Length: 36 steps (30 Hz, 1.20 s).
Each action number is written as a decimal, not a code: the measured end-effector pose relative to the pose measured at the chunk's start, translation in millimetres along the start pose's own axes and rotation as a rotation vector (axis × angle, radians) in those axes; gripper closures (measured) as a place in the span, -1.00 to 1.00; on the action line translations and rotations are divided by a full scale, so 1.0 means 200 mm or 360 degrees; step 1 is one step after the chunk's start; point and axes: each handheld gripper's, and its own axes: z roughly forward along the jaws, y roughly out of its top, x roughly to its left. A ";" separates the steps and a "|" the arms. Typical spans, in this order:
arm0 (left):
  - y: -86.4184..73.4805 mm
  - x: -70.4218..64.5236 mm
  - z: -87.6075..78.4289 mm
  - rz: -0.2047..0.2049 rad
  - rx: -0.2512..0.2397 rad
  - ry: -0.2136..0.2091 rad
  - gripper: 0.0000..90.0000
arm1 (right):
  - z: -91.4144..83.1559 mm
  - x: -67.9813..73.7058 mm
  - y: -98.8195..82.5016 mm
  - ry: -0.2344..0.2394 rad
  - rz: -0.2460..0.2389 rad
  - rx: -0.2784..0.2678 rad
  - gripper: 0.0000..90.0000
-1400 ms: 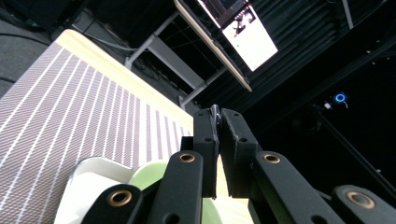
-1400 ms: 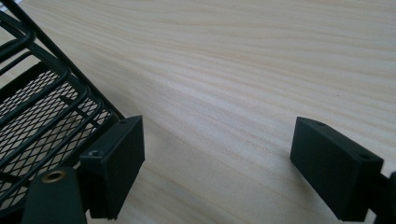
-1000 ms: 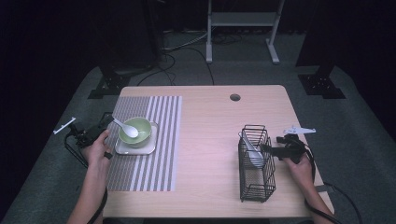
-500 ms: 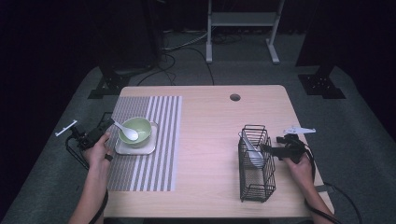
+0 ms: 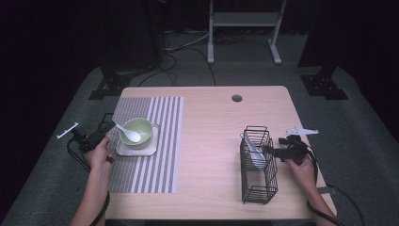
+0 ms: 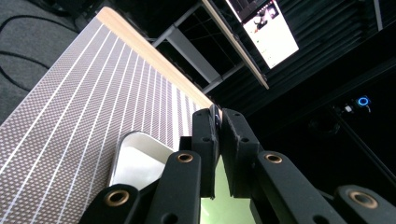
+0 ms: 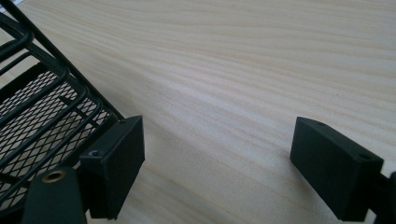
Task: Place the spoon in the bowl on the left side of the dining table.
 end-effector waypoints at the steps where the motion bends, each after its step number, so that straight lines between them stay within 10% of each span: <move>1: 0.00 0.01 0.00 -0.0006 -0.0001 -0.0003 0.85 | 0.00 0.00 0.00 0.0001 -0.0001 0.0000 -0.63; 14: -0.02 0.05 0.00 -0.0020 0.0023 0.0024 0.78 | 0.00 0.00 0.00 0.0004 0.0004 0.0000 -0.63; 36: -0.04 0.05 -0.07 0.0142 0.0086 0.0102 0.51 | 0.00 0.00 0.00 -0.0009 -0.0009 0.0007 -0.63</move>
